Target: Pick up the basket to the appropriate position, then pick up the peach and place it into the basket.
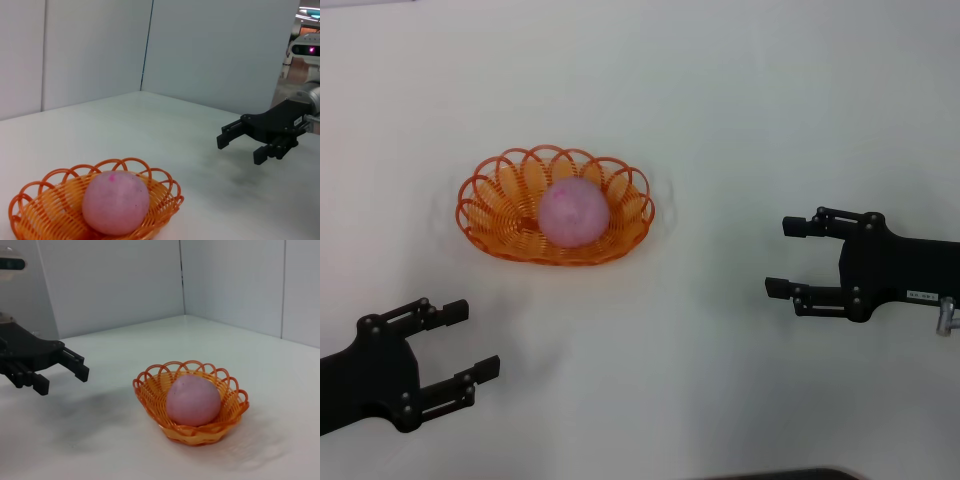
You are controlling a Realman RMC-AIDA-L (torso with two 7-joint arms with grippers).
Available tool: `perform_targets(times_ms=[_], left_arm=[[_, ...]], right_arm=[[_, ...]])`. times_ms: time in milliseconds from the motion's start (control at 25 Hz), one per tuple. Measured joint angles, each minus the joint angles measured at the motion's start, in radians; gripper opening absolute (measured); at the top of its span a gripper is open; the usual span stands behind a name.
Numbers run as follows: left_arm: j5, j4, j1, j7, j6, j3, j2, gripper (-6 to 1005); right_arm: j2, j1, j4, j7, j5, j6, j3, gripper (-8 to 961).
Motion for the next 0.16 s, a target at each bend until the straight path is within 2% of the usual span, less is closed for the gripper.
perform_targets(times_ms=[160], left_arm=[[0.0, 0.0, 0.0, 0.001, -0.001, 0.0, 0.0, 720]], right_arm=[[0.0, 0.001, 0.001, 0.0, 0.0, 0.0, 0.0, 817]])
